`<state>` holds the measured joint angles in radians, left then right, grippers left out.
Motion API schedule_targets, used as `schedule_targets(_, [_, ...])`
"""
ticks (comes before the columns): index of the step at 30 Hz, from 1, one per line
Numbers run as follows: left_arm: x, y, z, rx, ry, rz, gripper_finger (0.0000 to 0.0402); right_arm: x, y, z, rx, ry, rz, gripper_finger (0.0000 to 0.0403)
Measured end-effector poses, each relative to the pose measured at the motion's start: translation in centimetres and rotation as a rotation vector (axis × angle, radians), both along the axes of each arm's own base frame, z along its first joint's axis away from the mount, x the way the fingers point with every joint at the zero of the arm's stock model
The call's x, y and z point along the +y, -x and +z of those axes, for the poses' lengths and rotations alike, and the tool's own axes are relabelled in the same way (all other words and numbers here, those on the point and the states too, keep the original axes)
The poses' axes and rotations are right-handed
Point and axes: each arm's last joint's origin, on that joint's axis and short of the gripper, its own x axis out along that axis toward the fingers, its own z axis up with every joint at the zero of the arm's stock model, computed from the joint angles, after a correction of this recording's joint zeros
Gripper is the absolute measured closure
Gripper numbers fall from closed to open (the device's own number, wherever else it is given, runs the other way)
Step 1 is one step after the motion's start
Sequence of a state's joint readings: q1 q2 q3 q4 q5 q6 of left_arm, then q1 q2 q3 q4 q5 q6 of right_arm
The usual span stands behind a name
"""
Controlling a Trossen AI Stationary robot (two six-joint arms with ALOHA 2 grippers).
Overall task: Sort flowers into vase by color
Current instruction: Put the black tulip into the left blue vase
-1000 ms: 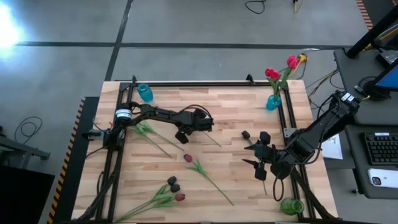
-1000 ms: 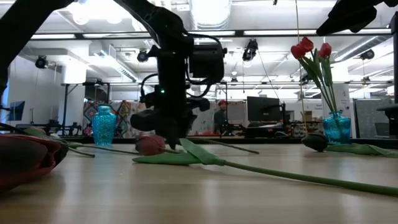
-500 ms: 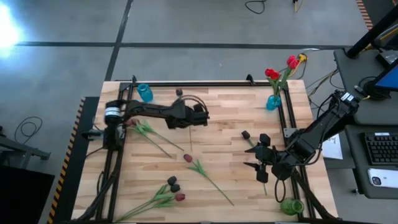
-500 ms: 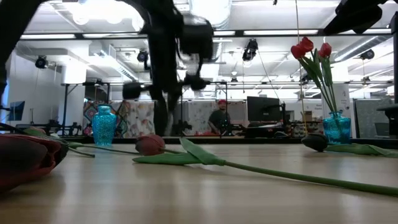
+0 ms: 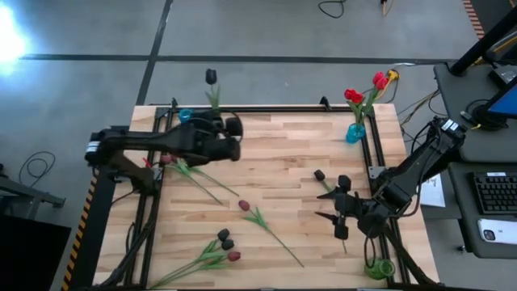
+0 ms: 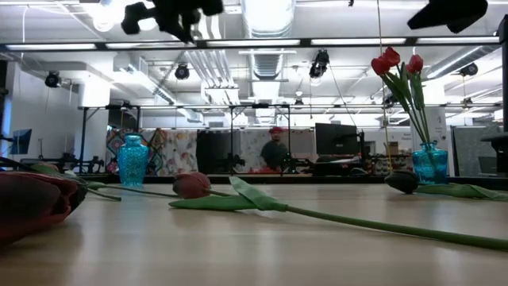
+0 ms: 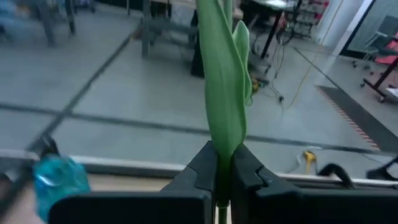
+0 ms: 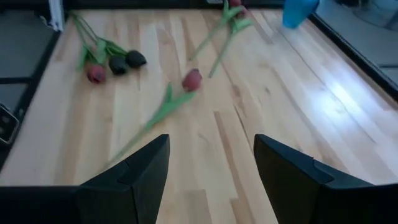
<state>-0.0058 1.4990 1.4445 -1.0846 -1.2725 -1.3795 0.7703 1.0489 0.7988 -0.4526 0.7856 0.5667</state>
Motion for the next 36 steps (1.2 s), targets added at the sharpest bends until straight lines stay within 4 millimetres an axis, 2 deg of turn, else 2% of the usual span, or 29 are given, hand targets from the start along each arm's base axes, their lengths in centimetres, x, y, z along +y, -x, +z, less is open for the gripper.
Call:
schedule_targets(5, [-0.4, 2.6, 1.5, 0.092, -0.038, -0.018, 0.0402, 0.3, -0.2, 0.2, -0.039, 0.000, 0.028, 0.0177])
schedule_targets(10, [-0.3, 4.9, 2.7, 0.093, -0.083, 0.000, 0.0402, 0.3, -0.3, 0.2, -0.040, 0.002, 0.028, 0.0177])
schedule_targets(16, [-0.1, 7.2, 2.1, 0.029, -0.113, 0.028, 0.0402, 0.8, -0.7, -0.5, -0.028, 0.014, 0.026, 0.0177])
schedule_targets(19, [-0.1, 7.0, 1.2, 0.009, -0.105, 0.004, 0.0401, 1.0, -1.0, -1.0, -0.015, 0.027, 0.026, 0.0177])
schedule_targets(23, [-0.2, 4.9, 0.6, 0.015, -0.073, -0.134, 0.0401, 1.3, -1.3, -1.2, -0.023, 0.046, 0.006, 0.0177])
schedule_targets(26, [-0.4, 3.0, 1.3, -0.004, -0.123, -0.303, 0.0401, 1.2, -1.4, -1.1, -0.042, 0.071, -0.011, 0.0177])
schedule_targets(29, [-0.6, 2.1, 2.5, -0.053, -0.253, -0.444, 0.0401, 1.2, -1.4, -1.1, -0.058, 0.094, -0.032, 0.0177])
schedule_targets(31, [-0.3, 2.6, 2.9, -0.033, -0.342, -0.417, 0.0401, 1.1, -1.4, -1.0, -0.063, 0.098, -0.039, 0.0177])
schedule_targets(33, [0.1, 4.1, 2.7, -0.010, -0.387, -0.327, 0.0401, 1.2, -1.4, -1.0, -0.063, 0.096, -0.039, 0.0177])
schedule_targets(36, [0.9, 6.8, 1.2, -0.021, -0.405, -0.260, 0.0401, 1.2, -1.4, -1.1, -0.062, 0.087, -0.042, 0.0177])
